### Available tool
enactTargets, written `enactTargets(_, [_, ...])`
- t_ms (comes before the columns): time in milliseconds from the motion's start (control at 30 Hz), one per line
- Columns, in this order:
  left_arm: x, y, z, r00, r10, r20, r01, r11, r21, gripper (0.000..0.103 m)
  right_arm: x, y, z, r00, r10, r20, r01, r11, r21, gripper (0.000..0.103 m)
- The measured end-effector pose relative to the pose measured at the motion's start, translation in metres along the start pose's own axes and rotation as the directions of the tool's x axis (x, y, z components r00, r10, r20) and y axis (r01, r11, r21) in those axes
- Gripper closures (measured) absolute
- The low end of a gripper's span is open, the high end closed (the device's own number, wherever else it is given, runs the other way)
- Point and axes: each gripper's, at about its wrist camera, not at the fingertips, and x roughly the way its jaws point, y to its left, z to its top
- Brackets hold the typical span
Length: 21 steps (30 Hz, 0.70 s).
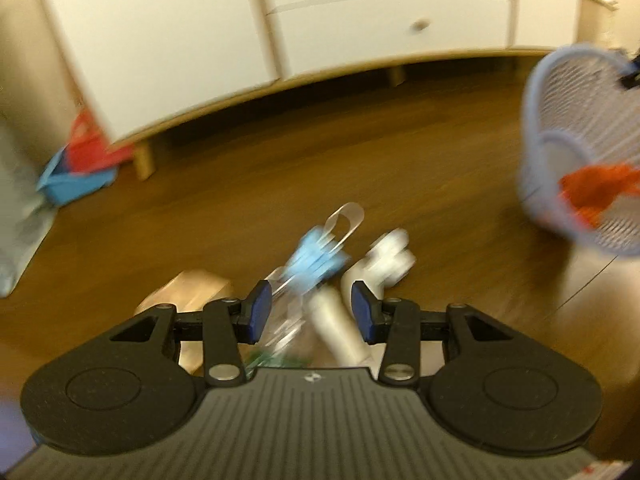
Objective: Collect trash
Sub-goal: 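Move the left gripper to the blue milk carton and grasp it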
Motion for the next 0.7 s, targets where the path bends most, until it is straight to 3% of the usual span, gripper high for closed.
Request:
enactTargets(67, [0.003, 0.026, -0.022, 0.997, 0.058, -0.045, -0.058, 0.998, -0.001, 0.065, 0.000, 0.000, 0.000, 1.000, -0.001, -0.004, 0.001, 1.000, 0.006, 0.092])
enactTargets(200, [0.002, 0.080, -0.075, 0.984, 0.102, -0.149, -0.110, 0.993, -0.051, 0.064, 0.000, 0.001, -0.003, 1.000, -0.005, -0.017, 0.005, 1.000, 0.010, 0.092])
enactTargets(333, [0.020, 0.114, -0.128, 0.944, 0.167, -0.284, -0.195, 0.978, -0.072, 0.060, 0.001, -0.001, -0.005, 0.999, -0.011, -0.034, 0.012, 1.000, 0.019, 0.091])
enactTargets(400, [0.030, 0.123, -0.148, 0.924, 0.186, -0.333, -0.225, 0.971, -0.082, 0.060, 0.002, -0.001, -0.004, 0.999, -0.014, -0.042, 0.015, 1.000, 0.027, 0.091])
enactTargets(500, [0.043, 0.128, -0.168, 0.896, 0.215, -0.388, -0.257, 0.964, -0.061, 0.050, 0.001, 0.003, -0.001, 0.999, -0.017, -0.043, 0.018, 1.000, 0.025, 0.091])
enactTargets(533, [0.043, 0.132, -0.176, 0.890, 0.229, -0.394, -0.271, 0.961, -0.054, 0.042, 0.000, 0.004, -0.001, 0.999, -0.018, -0.040, 0.018, 1.000, 0.022, 0.091])
enactTargets(700, [0.058, 0.139, -0.189, 0.877, 0.227, -0.424, -0.287, 0.954, -0.083, 0.042, -0.001, 0.005, 0.002, 0.999, -0.022, -0.032, 0.022, 1.000, 0.016, 0.091])
